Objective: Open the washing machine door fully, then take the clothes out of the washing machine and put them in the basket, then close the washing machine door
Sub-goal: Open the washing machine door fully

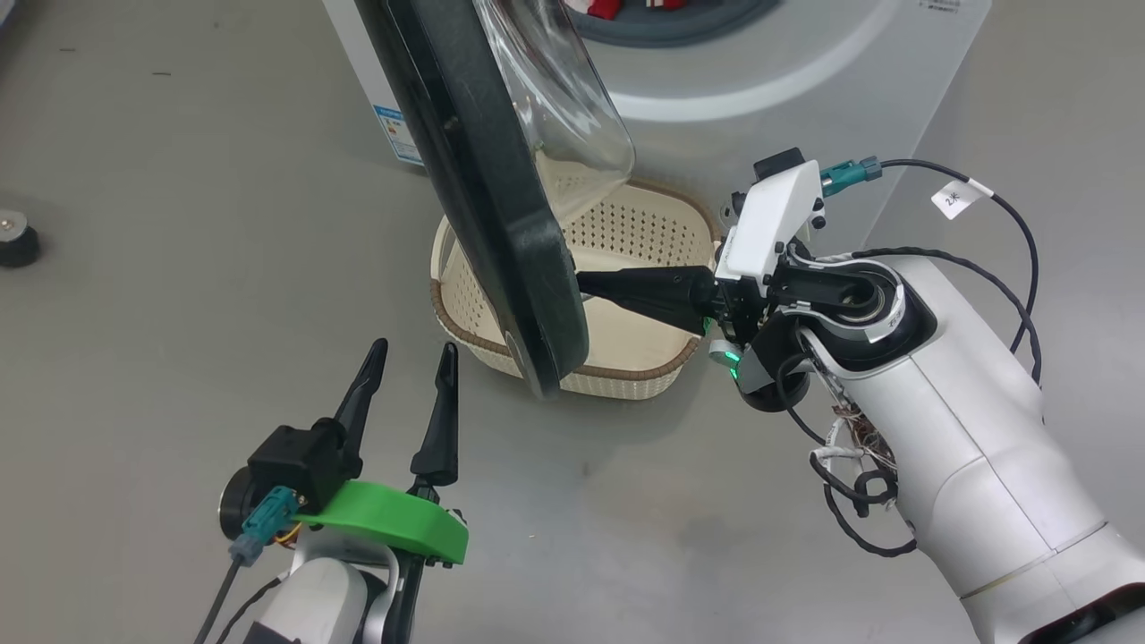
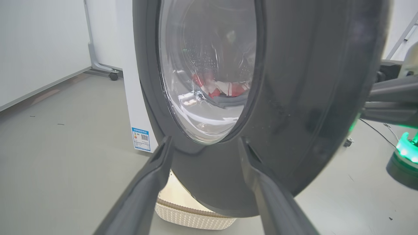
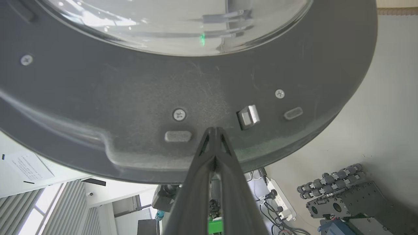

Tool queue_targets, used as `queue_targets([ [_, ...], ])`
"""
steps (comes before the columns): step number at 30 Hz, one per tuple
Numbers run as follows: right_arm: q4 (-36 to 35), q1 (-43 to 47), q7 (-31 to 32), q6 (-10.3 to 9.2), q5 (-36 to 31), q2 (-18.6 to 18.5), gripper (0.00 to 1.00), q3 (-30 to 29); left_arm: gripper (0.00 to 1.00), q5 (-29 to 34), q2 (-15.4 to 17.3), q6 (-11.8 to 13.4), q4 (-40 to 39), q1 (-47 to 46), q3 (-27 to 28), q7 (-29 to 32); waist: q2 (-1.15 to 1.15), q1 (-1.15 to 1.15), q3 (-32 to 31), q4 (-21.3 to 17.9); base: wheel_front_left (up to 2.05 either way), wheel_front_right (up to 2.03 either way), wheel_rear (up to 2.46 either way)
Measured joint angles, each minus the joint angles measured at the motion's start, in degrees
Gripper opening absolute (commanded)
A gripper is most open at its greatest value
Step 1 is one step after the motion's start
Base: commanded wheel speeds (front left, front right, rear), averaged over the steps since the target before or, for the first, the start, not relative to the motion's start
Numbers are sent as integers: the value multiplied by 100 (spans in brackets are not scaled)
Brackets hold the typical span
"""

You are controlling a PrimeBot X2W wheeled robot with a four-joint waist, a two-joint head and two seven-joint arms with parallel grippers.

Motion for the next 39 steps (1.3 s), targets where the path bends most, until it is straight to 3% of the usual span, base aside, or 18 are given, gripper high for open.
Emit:
queue_targets([
  [3, 32, 46, -219, 189, -319, 4, 0, 13, 100, 73, 1, 0, 52, 35, 107, 0, 0, 0, -118, -52, 0, 0, 0],
  [6, -14, 49, -539, 545, -896, -127, 0, 169, 100, 102, 2, 0, 99, 76, 168, 0, 0, 0, -255, -125, 0, 0, 0],
  [11, -171, 175, -1262, 1158, -2131, -791, 0, 528, 100, 219, 3, 0, 127, 182, 318, 0, 0, 0, -517, -276, 0, 0, 0],
  [13, -216, 281, -1579, 1273, -2642, -1029, 0, 686, 100, 230, 2, 0, 137, 251, 389, 0, 0, 0, -620, -351, 0, 0, 0],
  [20, -456, 754, -2937, 1278, -4094, -1615, 0, 966, 100, 255, 5, 47, 151, 474, 621, 0, 0, 0, -888, -705, 0, 0, 0],
  [29, -692, 1276, -4619, 1261, -5325, -1951, 0, 1083, 100, 339, 8, 46, 123, 563, 901, 0, 0, 0, -1071, -1150, 0, 0, 0],
  [39, -699, 1956, -5744, 710, -5677, -1965, 0, 947, 100, 390, 8, 43, 121, 692, 1133, 0, 0, 0, -1237, -1386, 0, 0, 0],
])
